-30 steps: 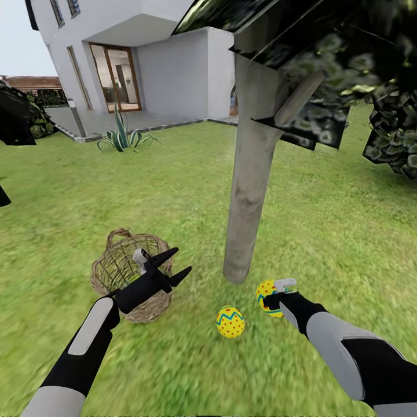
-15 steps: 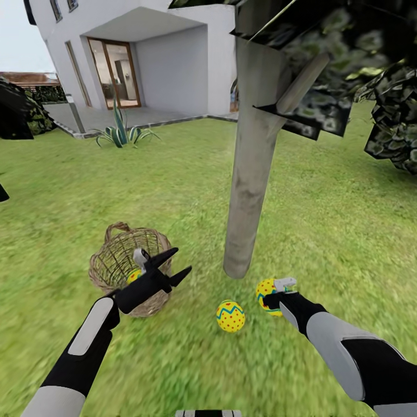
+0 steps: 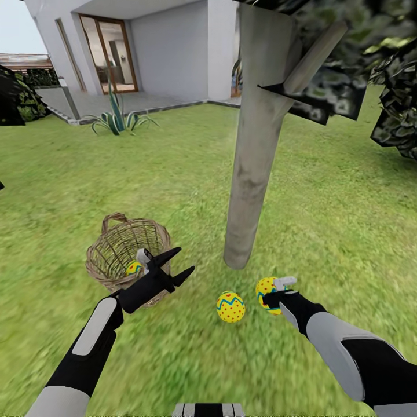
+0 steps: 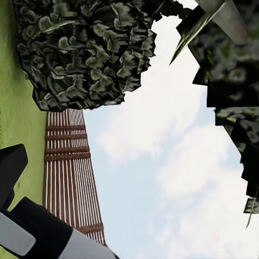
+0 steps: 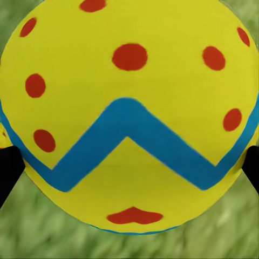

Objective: Take the three Easter eggs out of the wicker basket on the lawn in the garden, then place them on the lawn next to a single tree (choose any tree) so that all three eggs are next to the same tree and none are left in the basket.

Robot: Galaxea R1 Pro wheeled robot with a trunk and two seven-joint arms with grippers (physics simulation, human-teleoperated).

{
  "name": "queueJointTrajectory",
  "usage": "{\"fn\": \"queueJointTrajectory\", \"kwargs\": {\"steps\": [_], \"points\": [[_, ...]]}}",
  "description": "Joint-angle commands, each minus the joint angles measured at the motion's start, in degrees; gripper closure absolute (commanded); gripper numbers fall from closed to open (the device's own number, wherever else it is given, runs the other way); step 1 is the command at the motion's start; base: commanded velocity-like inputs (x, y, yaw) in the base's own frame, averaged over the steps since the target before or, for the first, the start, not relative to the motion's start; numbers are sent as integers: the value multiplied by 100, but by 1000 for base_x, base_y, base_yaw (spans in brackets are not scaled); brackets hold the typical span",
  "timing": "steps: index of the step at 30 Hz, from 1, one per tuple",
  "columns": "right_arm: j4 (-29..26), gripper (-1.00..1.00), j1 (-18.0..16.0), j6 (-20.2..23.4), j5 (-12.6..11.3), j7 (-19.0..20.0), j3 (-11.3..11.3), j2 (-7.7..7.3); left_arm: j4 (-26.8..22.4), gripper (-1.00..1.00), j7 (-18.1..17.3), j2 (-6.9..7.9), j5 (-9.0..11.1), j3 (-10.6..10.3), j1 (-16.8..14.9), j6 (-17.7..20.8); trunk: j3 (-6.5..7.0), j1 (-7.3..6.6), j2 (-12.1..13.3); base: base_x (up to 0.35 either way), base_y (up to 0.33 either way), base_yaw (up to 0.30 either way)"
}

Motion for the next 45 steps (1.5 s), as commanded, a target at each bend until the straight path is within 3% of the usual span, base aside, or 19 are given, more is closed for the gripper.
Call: {"fn": "queueJointTrajectory", "kwargs": {"steps": [1, 5, 9, 14, 22, 29, 38, 45], "points": [[-11, 100, 0, 45, 43, -10, 17, 0, 6, -100, -35, 4, -14, -7, -3, 7, -27, 1, -3, 0, 0, 0], [-4, 100, 0, 90, 17, -45, 24, 0, 3, -100, -30, 4, -21, -9, -3, 7, -115, 11, -9, 0, 0, 0], [-3, 100, 25, 106, 14, -561, 26, 10, 1, -100, -27, 4, -21, -17, -3, 7, -204, 22, -14, 0, 0, 0], [-1, 100, 34, 107, 13, -612, 26, 10, 0, -100, -26, 4, -13, -288, -3, 7, -315, 35, -21, 0, 0, 0], [-2, 100, 35, 99, 22, -609, 26, 9, 0, -100, -28, 4, -12, -315, -3, 7, -492, 55, -31, 0, 0, 0], [-10, 100, 35, 73, 22, -554, 26, 62, 1, -100, -67, 4, -10, -315, -3, 7, -492, 55, -31, 22, 0, 0], [-20, 100, 35, 76, 22, -546, 26, 106, 2, -100, -58, 4, -12, -315, -3, 7, -492, 55, -31, 320, 0, 0], [-20, 100, 35, 63, 29, -540, 26, 106, -16, -100, -78, -82, -12, -320, -3, 7, -492, 55, -31, 53, 0, 0]]}}
